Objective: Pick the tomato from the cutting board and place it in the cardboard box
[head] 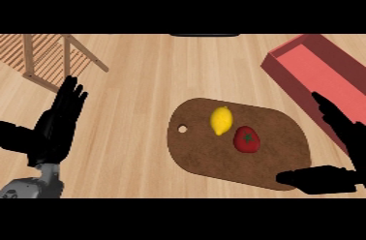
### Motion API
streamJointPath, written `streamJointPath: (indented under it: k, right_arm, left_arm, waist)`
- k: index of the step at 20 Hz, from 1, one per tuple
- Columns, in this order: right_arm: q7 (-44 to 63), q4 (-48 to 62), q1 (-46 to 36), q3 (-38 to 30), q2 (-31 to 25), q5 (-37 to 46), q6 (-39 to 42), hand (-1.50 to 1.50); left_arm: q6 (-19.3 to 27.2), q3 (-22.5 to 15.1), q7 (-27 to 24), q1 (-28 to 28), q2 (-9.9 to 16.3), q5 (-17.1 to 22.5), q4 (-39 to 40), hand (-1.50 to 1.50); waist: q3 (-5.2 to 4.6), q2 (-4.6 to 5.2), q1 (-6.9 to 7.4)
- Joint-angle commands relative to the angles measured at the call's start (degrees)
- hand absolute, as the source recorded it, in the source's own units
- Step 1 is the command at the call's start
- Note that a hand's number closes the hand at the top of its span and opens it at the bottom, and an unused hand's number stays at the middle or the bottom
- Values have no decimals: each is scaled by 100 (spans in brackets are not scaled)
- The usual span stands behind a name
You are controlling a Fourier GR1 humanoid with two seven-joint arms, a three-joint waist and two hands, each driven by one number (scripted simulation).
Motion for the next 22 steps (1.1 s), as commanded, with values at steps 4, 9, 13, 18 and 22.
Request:
streamJointPath:
  k: [4, 9, 13, 18, 22]
  right_arm:
    - [68, 800, -446, 73, 805, 346, 385, -150]
    - [113, 584, -59, 324, 1305, 1303, 272, -150]
    - [338, 891, -312, 547, 1811, 1748, 197, -150]
    - [-344, 1416, -316, -108, 1957, 1424, 703, -150]
    - [-497, 1294, 112, -40, 2086, 1607, 736, -150]
  left_arm:
    - [76, -84, 43, 44, -335, -388, -88, 0]
    - [-98, 133, 261, 87, -351, -388, -241, 0]
    - [-176, 325, 554, -75, -289, -356, -278, 0]
    - [-262, 460, 486, 2, -457, -521, -216, 0]
    - [-104, 63, 156, 301, -860, -977, -363, 0]
  waist:
    - [3, -1, -7]
    - [3, -7, -28]
    - [2, -5, -21]
    - [4, -4, -21]
    - [4, -7, -29]
